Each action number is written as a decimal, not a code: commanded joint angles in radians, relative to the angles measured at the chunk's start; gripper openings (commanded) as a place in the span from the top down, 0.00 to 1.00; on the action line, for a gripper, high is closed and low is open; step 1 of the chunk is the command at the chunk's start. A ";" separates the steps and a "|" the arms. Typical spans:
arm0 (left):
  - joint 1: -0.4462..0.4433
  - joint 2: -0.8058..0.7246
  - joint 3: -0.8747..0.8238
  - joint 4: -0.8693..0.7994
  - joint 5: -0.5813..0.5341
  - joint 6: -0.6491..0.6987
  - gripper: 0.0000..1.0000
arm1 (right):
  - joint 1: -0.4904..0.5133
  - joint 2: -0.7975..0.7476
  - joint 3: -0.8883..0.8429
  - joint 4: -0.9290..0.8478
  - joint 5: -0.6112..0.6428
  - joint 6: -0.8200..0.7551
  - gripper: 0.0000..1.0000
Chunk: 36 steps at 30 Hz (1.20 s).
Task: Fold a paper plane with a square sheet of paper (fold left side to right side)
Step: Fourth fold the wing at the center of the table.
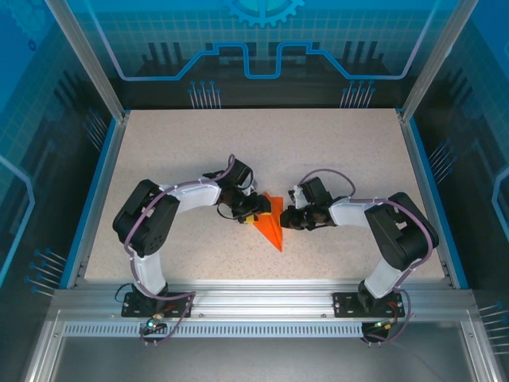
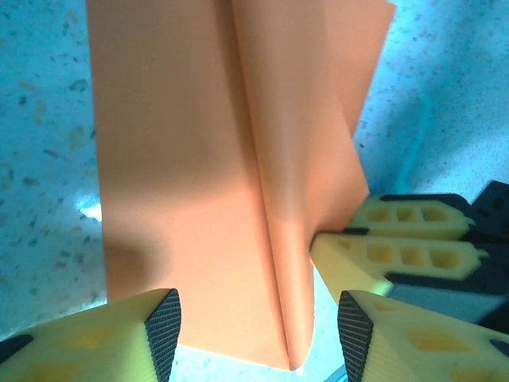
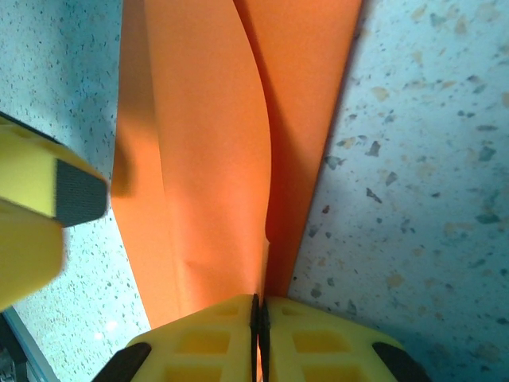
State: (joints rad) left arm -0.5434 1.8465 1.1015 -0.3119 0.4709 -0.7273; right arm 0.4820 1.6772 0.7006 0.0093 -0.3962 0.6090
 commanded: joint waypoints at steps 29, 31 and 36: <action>-0.038 0.192 0.138 -0.036 0.033 0.052 1.00 | 0.036 0.056 0.036 -0.129 0.068 -0.031 0.88; -0.037 0.195 0.131 -0.042 0.015 0.053 1.00 | 0.036 0.058 0.037 -0.132 0.068 -0.032 0.88; -0.037 0.192 0.105 -0.050 -0.008 0.057 1.00 | 0.036 0.055 0.036 -0.134 0.072 -0.033 0.87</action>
State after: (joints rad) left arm -0.5774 2.0235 1.2224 -0.3099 0.5175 -0.6968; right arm 0.4950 1.6894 0.7422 -0.0605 -0.3683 0.5938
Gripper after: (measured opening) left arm 0.048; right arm 0.125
